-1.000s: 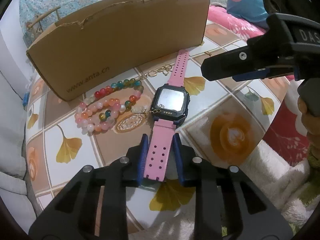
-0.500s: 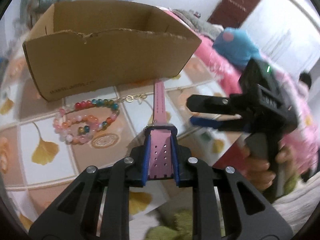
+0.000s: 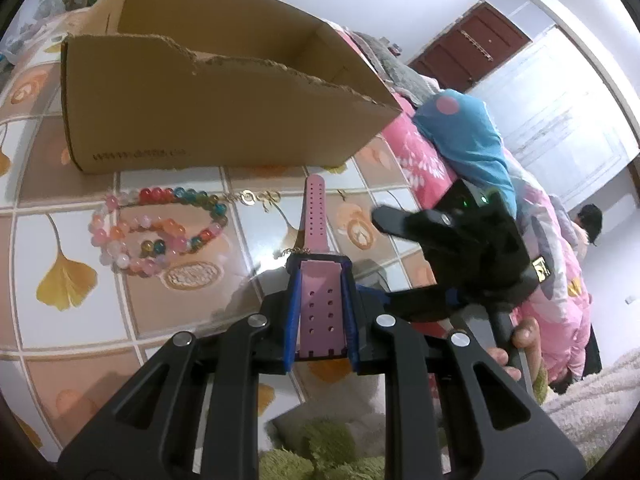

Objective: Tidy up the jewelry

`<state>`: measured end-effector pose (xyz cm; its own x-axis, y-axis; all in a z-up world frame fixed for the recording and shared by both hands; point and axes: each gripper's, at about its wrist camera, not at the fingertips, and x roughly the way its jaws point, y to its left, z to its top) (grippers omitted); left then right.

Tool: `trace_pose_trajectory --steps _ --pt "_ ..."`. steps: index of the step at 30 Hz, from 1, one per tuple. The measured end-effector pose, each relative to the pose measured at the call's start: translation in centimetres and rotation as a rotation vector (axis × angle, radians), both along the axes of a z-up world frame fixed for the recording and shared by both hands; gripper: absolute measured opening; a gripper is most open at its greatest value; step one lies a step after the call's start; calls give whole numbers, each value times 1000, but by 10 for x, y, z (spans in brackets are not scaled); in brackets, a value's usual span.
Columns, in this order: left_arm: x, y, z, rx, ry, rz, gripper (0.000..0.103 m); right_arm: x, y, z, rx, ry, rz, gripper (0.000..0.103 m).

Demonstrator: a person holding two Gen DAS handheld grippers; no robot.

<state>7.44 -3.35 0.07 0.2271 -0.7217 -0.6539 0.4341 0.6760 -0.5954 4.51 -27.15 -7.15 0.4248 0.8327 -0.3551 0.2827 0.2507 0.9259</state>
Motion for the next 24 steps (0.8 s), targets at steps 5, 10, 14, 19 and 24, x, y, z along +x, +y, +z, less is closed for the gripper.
trace_pose_trajectory --steps 5,10,14,19,24 --pt "-9 2 -1 -11 9 -25 18 3 -3 -4 -37 28 -33 69" --pt "-13 7 -5 -19 13 -33 18 5 -8 -4 -140 27 -36 30" --pt "-15 11 -8 -20 26 -37 18 7 -3 25 -368 -67 -8 15" --pt "-15 5 -19 -33 64 -49 19 8 41 82 -849 -266 94 6" --pt "-15 1 -29 -13 86 -49 19 -2 87 117 -1203 -461 154 6"
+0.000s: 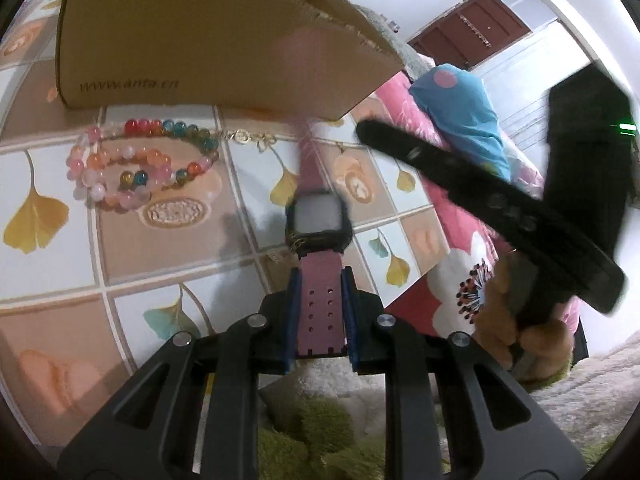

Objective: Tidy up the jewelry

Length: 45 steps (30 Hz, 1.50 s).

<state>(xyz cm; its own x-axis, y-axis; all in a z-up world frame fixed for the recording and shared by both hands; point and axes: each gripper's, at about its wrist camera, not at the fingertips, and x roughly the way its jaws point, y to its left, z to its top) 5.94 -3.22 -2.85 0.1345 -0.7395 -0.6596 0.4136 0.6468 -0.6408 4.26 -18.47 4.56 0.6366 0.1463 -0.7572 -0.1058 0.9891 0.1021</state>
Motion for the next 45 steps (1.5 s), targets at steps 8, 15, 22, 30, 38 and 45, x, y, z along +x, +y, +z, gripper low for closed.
trace_pose_trajectory --steps 8,15,22,30,38,45 --pt "-2 5 0 -48 -9 14 19 11 -18 -10 127 100 -14 6" --pt "-6 23 -5 -66 3 16 19 1 -50 -20 317 226 -67 47" --pt "-7 21 -4 -72 10 11 19 -5 -65 -57 529 420 -134 60" --pt "-8 11 -7 -47 20 -5 19 -7 -74 -96 713 529 -209 60" --pt "-10 3 -6 -43 16 -21 19 -9 -75 -102 744 503 -211 19" --pt "-14 7 4 -86 -31 -16 25 -8 -38 -38 265 279 -76 15"
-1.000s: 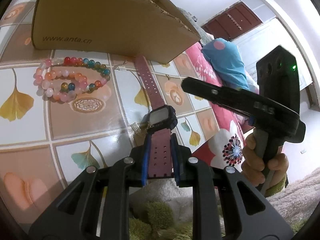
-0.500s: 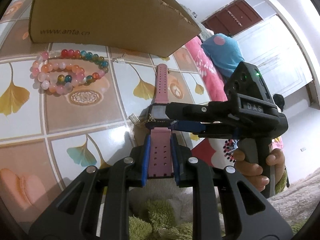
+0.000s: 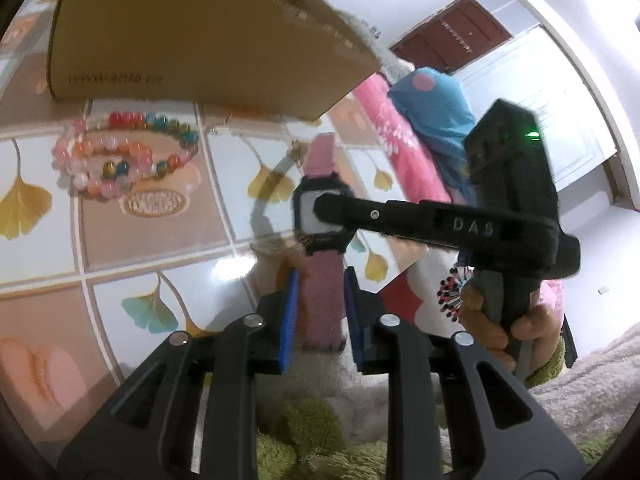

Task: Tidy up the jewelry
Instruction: 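Grasp the watch strap end with the right tool while the left tool releases it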

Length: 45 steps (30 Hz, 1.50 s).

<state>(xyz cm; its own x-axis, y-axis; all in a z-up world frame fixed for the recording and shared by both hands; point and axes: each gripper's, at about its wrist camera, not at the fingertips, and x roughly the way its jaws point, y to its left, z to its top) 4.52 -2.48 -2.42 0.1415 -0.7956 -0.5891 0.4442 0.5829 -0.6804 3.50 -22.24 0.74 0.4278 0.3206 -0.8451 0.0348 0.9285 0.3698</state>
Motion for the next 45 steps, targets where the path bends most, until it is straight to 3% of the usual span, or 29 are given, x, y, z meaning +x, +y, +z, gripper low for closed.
trace_pose_trajectory --steps 3,8,14,21,42,45 --pt "4 6 0 4 -9 28 25 -1 21 20 -172 -81 72 15" --pt "11 6 -1 60 -54 56 24 2 32 35 -242 -141 141 15" --pt "9 0 14 49 -169 27 25 4 30 47 -203 -149 170 15" --pt "3 -1 23 -1 -236 -33 25 1 34 58 -186 -149 201 15" --pt "0 -9 15 -29 -272 -135 23 -8 53 73 -181 -140 326 15" --pt "-3 -9 17 -34 -285 -142 17 -9 53 75 -161 -138 341 15"
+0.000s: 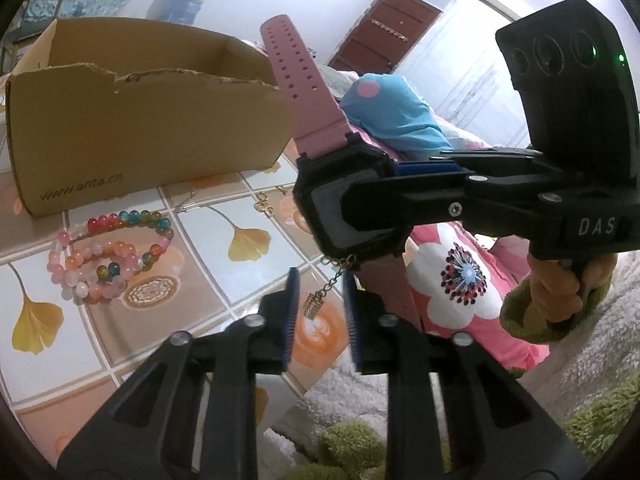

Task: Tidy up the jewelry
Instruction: 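Grasp the watch strap end with the right tool while the left tool releases it, then carry the watch with the right tool over the cardboard box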

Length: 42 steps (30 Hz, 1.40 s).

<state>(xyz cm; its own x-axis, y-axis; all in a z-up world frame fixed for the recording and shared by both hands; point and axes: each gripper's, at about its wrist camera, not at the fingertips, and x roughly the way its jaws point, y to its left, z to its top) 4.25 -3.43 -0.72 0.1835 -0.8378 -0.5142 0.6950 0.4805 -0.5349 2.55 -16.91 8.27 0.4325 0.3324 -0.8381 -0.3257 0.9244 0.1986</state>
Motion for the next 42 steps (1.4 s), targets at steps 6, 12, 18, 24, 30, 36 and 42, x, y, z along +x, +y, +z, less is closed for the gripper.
trace_pose_trajectory --steps 6,12,18,24,30,36,42 --pt "-3 -2 6 7 -42 22 6 0 -2 -1 -25 -12 -12 15" --pt "3 1 3 21 -23 72 2 4 -7 -13 -92 -24 -66 15" --pt "21 2 -14 115 43 151 2 9 -16 -26 -97 -5 -113 15" --pt "34 13 -28 171 73 224 39 11 -25 -31 -72 1 -150 15" --pt "31 19 -25 170 39 263 72 11 -30 -34 -50 7 -169 15" --pt "25 32 -12 92 56 294 76 8 -34 -31 -20 -3 -176 15" --pt "-2 33 17 -93 50 149 76 9 -43 -23 141 0 -193 15"
